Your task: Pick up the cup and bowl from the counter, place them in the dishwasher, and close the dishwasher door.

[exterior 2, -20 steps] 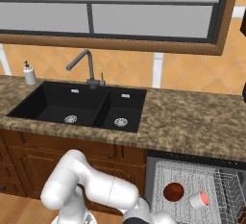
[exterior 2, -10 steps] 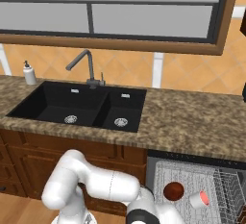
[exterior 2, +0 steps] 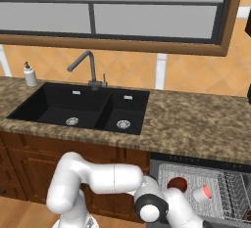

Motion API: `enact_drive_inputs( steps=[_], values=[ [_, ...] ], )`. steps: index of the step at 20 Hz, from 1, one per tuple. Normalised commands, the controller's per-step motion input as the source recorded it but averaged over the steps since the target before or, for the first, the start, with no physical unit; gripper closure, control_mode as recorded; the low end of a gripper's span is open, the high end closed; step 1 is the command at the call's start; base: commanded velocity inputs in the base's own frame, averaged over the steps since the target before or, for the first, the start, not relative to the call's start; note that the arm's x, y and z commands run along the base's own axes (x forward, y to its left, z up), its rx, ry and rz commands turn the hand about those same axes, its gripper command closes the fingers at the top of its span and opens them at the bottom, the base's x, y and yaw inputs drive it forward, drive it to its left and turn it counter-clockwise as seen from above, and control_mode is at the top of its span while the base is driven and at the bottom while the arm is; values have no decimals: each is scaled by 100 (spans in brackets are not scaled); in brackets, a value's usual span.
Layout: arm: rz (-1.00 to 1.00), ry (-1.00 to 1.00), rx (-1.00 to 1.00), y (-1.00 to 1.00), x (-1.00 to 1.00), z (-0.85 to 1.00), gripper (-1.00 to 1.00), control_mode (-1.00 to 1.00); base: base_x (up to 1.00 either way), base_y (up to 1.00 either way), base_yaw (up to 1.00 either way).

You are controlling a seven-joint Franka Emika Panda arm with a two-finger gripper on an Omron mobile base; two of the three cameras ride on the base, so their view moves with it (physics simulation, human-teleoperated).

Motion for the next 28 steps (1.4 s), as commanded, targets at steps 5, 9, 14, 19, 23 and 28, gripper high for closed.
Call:
enact_drive_inputs(
  steps=[5,9,14,19,23,28],
  values=[
    [17,14,-4,4,100,18,-100,-100,0,0,0],
    [17,12,-4,2,100,6,-100,-100,0,0,0],
    [9,9,-1,0,100,-5,-100,-100,0,0,0],
    [1,4,0,0,100,-24,-100,-100,0,0,0],
    [0,0,0,6,100,-15,-100,-100,0,0,0],
    [0,0,0,9,100,-20,-100,-100,0,0,0]
  ],
)
